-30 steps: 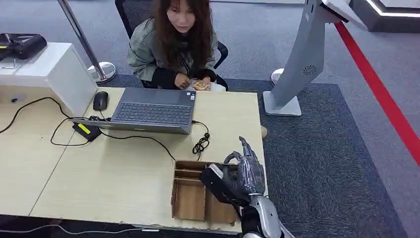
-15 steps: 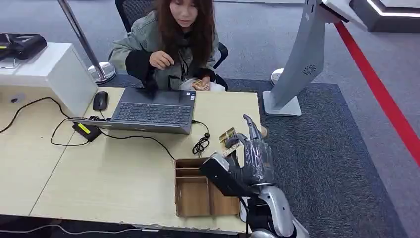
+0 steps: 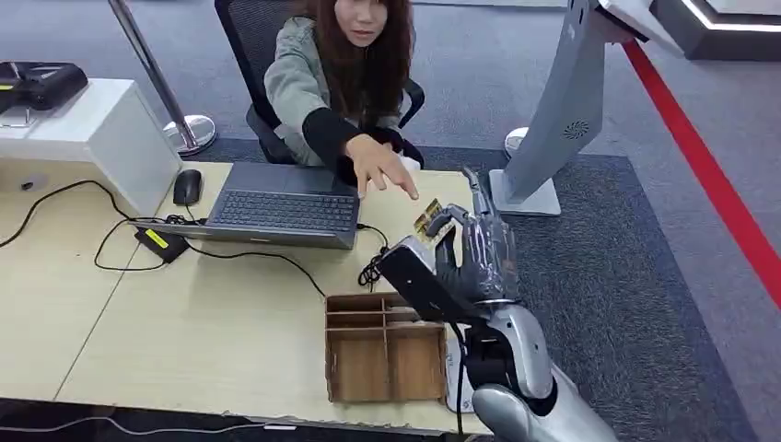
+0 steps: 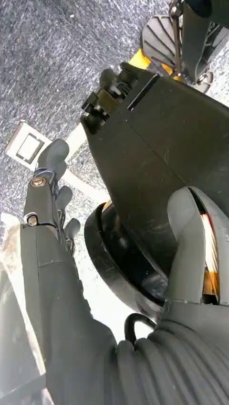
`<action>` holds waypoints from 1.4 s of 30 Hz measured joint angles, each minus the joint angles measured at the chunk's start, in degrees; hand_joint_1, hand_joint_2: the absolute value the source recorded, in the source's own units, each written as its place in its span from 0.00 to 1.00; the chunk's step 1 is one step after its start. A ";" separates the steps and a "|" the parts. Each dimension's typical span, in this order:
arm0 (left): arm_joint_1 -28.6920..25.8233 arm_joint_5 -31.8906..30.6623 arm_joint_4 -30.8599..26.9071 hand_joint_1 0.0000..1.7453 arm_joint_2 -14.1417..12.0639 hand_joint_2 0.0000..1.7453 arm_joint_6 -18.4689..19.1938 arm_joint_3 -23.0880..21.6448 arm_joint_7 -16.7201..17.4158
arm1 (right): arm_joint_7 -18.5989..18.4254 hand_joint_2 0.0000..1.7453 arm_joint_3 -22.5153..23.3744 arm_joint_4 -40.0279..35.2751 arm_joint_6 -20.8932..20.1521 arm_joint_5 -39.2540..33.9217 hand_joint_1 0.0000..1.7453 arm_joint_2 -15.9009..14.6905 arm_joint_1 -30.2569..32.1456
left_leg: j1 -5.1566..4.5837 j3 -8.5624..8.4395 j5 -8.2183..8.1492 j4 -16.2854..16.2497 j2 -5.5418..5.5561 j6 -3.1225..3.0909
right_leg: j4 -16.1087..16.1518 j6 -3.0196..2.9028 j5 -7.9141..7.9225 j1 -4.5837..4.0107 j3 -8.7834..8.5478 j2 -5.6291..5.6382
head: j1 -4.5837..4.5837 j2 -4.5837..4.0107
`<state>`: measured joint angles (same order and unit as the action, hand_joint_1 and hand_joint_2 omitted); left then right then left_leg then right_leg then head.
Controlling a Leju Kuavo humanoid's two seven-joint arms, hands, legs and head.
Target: Pass the card to the sensor for recognition and then transmit it.
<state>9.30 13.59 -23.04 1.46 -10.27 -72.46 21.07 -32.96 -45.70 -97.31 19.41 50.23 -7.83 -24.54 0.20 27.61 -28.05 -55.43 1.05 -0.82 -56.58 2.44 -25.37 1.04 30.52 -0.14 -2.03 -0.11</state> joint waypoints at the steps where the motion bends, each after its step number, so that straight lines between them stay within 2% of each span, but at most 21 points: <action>1: 0.00 0.00 0.00 0.00 -0.02 1.00 0.02 -0.02 0.00 | 0.00 1.00 0.00 0.44 0.07 -0.02 1.00 0.00 -0.39 | 0.00 0.00 0.00 0.00 0.00 0.00 | 0.00 0.00 0.00 0.00 0.00 0.00 | 0.00 0.00; 6: 0.07 -0.96 0.00 0.00 -0.09 1.00 0.37 -0.04 -0.31 | -0.70 1.00 -0.02 3.98 1.66 -2.21 1.00 0.09 -2.27 | 0.01 0.03 0.00 0.00 0.00 0.00 | -0.01 0.00 0.00 0.00 0.00 0.00 | 0.00 0.00; 11: 0.10 -1.62 0.00 0.00 -0.11 1.00 0.74 -0.04 -0.79 | 0.92 1.00 0.00 10.77 6.03 -6.34 1.00 0.92 -4.56 | 0.01 0.04 0.00 0.00 -0.01 0.00 | -0.01 0.00 0.00 0.00 -0.01 0.00 | -0.02 0.00; 16: 0.11 -1.73 0.00 0.00 -0.11 1.00 0.85 -0.04 -0.79 | 2.14 1.00 0.04 16.16 7.91 -7.78 1.00 1.95 -5.25 | 0.02 -0.01 0.01 0.00 0.00 0.01 | -0.02 -0.01 0.01 -0.02 -0.01 0.00 | 0.00 0.00; 17: 0.11 -1.73 0.00 0.00 -0.11 1.00 0.87 -0.04 -0.79 | 2.34 1.00 0.04 16.92 8.04 -7.91 0.89 2.06 -5.26 | 0.02 -0.01 0.01 0.00 0.00 0.01 | -0.02 -0.01 0.01 -0.03 0.00 0.00 | 0.00 0.00; 18: 0.11 -1.73 0.00 0.00 -0.11 1.00 0.92 -0.04 -0.79 | 2.54 1.00 0.04 17.62 8.22 -8.09 0.16 2.25 -5.26 | 0.03 -0.01 0.01 0.00 0.00 0.01 | -0.02 -0.01 0.01 -0.03 0.00 0.00 | 0.00 0.00; 19: 0.11 -1.70 0.00 0.00 -0.11 1.00 0.94 -0.04 -0.79 | 2.62 1.00 0.04 18.23 8.37 -8.37 0.00 2.36 -5.25 | 0.03 0.00 0.01 0.00 0.00 0.01 | -0.02 -0.01 0.01 -0.03 0.01 0.00 | 0.00 0.00; 28: 0.12 -1.09 0.02 0.00 -0.11 1.00 1.20 0.04 -0.66 | 4.04 1.00 0.09 19.77 10.08 -9.33 0.00 2.69 -4.80 | 0.02 -0.02 0.01 0.00 -0.01 0.01 | -0.01 -0.01 0.00 -0.03 0.01 0.00 | 0.00 0.00; 35: 0.07 0.29 0.02 0.00 -0.09 1.00 0.76 0.50 0.35 | 5.64 1.00 0.59 11.73 10.23 -7.19 0.00 1.36 0.62 | 0.02 -0.05 -0.01 -0.01 -0.02 0.02 | 0.00 -0.01 -0.01 -0.03 0.02 0.01 | 0.00 0.00; 38: -0.14 1.16 0.00 0.00 0.02 1.00 -0.13 0.74 0.59 | 8.13 1.00 1.20 6.17 11.67 -7.23 0.00 0.24 5.05 | 0.02 -0.04 -0.02 -0.01 0.02 0.02 | 0.02 -0.02 -0.04 -0.04 0.03 0.00 | 0.00 0.00; 42: -0.45 2.19 0.00 0.00 0.50 1.00 -1.51 1.40 1.18 | 14.45 1.00 3.13 -1.60 17.34 -10.12 0.00 -1.31 13.47 | 0.02 -0.03 -0.05 0.00 0.01 0.02 | 0.03 -0.02 -0.05 -0.03 0.03 0.00 | 0.00 0.00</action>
<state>8.85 15.78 -23.04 1.97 -11.78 -71.06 22.25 -18.51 -42.58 -98.91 36.75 40.10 -9.14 -11.07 0.22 27.58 -28.09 -55.43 1.07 -0.79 -56.55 2.42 -25.42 1.01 30.54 -0.14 -2.03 -0.11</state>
